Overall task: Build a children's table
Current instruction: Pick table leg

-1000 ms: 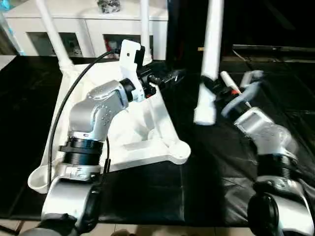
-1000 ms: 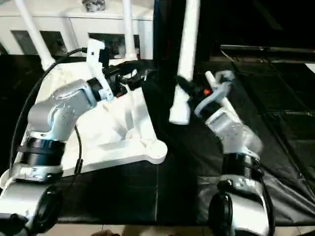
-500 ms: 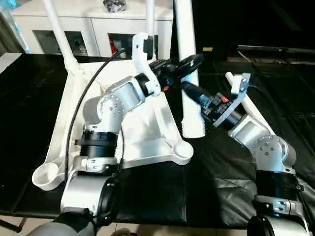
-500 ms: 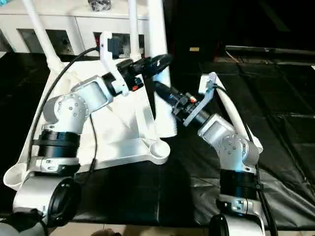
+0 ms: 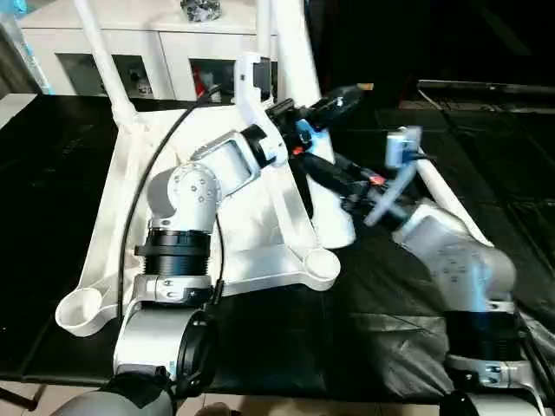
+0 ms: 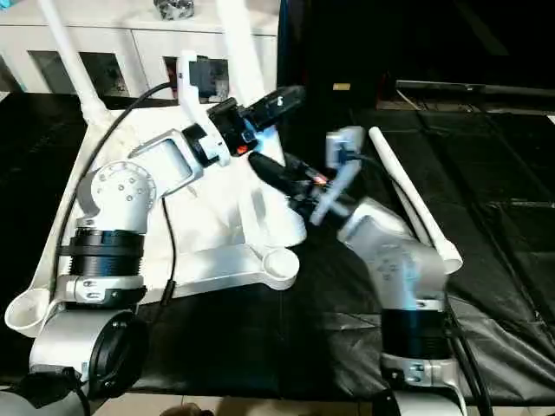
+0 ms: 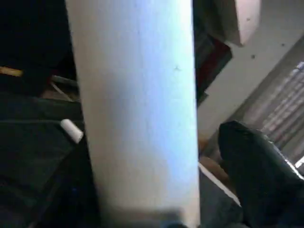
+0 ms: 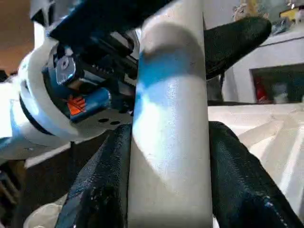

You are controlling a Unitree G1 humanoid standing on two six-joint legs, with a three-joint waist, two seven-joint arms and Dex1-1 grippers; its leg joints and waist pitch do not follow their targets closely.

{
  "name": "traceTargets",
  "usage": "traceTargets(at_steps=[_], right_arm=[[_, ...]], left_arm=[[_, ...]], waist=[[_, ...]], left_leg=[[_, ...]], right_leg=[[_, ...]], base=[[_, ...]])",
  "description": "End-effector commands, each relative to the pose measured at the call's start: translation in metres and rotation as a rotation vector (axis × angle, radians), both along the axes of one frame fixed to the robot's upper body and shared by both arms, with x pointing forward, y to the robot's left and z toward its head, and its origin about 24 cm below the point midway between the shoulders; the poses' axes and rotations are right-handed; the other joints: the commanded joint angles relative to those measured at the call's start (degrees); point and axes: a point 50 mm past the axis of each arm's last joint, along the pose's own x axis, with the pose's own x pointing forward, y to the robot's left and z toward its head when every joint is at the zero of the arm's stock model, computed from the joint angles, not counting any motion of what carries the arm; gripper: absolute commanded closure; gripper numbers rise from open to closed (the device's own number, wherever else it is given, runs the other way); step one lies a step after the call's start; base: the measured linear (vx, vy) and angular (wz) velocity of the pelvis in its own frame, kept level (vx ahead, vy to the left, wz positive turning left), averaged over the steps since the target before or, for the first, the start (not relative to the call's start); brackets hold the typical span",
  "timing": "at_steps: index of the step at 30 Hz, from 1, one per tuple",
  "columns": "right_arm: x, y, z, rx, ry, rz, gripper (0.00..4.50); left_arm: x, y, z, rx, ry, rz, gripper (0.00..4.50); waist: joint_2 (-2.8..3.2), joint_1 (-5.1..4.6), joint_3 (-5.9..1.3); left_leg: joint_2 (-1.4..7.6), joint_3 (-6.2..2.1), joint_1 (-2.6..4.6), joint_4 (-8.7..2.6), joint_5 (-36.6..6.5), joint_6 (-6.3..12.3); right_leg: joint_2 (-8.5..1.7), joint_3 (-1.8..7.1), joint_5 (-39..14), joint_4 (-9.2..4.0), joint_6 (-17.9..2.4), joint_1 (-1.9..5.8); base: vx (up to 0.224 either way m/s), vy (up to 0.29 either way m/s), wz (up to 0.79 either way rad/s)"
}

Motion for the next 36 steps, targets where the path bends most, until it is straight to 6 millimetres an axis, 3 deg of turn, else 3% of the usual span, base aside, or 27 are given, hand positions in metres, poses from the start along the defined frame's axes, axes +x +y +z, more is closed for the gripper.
traceTargets(at_steps=[1,10,19,24,28,29,32,36], right_arm=[[0.000,0.002,0.003,-0.041,-0.034,-0.023,2.64],[0.003,0.011,0.003,-0.140,-0.128,-0.096,2.64],[0.004,0.014,0.000,-0.173,-0.154,-0.125,2.64],[0.004,0.016,-0.002,-0.177,-0.159,-0.120,2.64],[0.004,0.019,-0.004,-0.169,-0.141,-0.105,2.64],[0.004,0.018,-0.004,-0.179,-0.143,-0.114,2.08],[0.004,0.017,-0.005,-0.172,-0.132,-0.091,1.78],[0.000,0.011,-0.001,-0.138,-0.113,0.003,1.44]], left_arm=[[-0.001,-0.003,0.005,0.011,-0.013,0.020,0.99],[0.008,-0.002,0.001,0.060,0.028,0.205,1.63],[0.008,-0.001,-0.003,0.052,0.058,0.258,2.49],[0.009,0.000,-0.005,0.058,0.067,0.284,2.64],[0.010,0.001,-0.001,0.131,-0.021,0.266,2.66],[0.010,0.002,0.001,0.145,-0.043,0.257,2.66],[0.011,0.007,0.006,0.136,-0.067,0.229,2.67],[0.011,0.015,0.012,0.151,-0.113,0.138,2.68]], waist=[[-0.52,0.07,-4.45],[-0.92,-0.14,-4.40],[-0.84,-0.20,-4.38],[-0.78,-0.19,-4.43],[-0.82,-0.21,-4.39],[-0.84,-0.18,-4.36],[-0.98,-0.27,-4.38],[-0.65,-0.21,-4.38]], left_leg=[[2.93,-1.72,0.41,-3.25,-4.74,3.08],[2.76,-1.61,0.32,-3.18,-4.71,3.87],[2.77,-1.64,0.34,-3.15,-4.83,4.35],[2.80,-1.65,0.34,-3.12,-4.68,4.61],[2.82,-1.66,0.41,-3.20,-5.16,4.70],[2.80,-1.72,0.36,-3.26,-5.10,4.67],[2.82,-1.65,0.45,-3.25,-5.11,4.23],[2.92,-1.72,0.52,-3.30,-5.07,4.54]], right_leg=[[-5.35,3.43,-14.14,-4.98,-6.08,3.69],[-5.26,3.44,-13.76,-5.06,-5.98,3.77],[-5.19,3.43,-13.89,-5.04,-5.87,3.69],[-5.19,3.46,-12.80,-4.94,-6.33,3.67],[-5.23,3.48,-13.61,-5.01,-6.11,3.64],[-5.25,3.48,-14.12,-5.05,-5.72,3.63],[-5.28,3.54,-13.57,-4.92,-5.75,3.66],[-5.28,3.56,-12.75,-4.74,-6.25,3.67]], base=[[0.000,0.000,0.00],[0.000,0.000,0.00],[0.000,0.000,0.00],[0.000,0.000,0.00],[0.000,0.000,0.00],[0.000,0.000,0.00],[0.000,0.000,0.00],[0.000,0.000,0.00]])
